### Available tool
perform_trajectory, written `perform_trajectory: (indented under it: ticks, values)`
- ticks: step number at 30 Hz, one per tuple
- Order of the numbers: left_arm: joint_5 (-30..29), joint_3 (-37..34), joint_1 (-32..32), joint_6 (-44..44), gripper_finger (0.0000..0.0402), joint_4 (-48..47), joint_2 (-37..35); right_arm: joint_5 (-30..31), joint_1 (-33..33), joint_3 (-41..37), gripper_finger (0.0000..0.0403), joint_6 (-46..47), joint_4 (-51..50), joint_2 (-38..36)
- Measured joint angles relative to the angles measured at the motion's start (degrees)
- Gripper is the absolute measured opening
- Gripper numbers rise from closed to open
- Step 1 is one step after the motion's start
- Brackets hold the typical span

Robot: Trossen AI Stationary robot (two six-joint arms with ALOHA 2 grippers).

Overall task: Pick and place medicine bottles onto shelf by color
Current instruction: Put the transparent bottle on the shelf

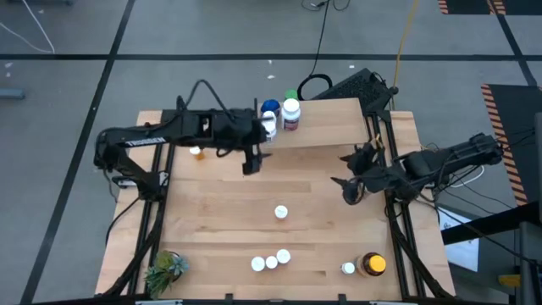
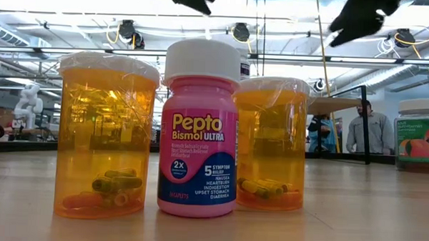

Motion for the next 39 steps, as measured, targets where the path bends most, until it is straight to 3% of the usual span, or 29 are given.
perform_trajectory:
  ticks: [7,12,17,22,30,39]
  values:
    - [0.0,-14.9,-3.8,0.2,0.0315,14.3,0.1,-15.0,0.4,3.0,0.0338,19.5,-15.4,0.3]
    - [0.0,-24.6,-5.8,0.1,0.0315,26.6,0.1,-18.4,1.2,3.0,0.0338,26.0,-29.4,2.9]
    - [0.0,-27.8,-6.6,0.1,0.0315,29.4,0.2,-19.7,1.1,3.0,0.0338,29.2,-41.5,5.7]
    - [0.0,-28.5,-6.8,-0.8,0.0315,29.4,0.2,-22.4,1.1,1.2,0.0338,26.9,-37.9,6.4]
    - [-0.8,-28.6,-9.0,-1.7,0.0315,26.7,0.2,-24.0,1.7,-8.8,0.0338,31.3,-34.8,6.6]
    - [-3.2,-28.6,-11.5,-2.0,0.0314,25.7,0.2,-20.8,1.8,-8.2,0.0334,30.6,-32.0,7.2]
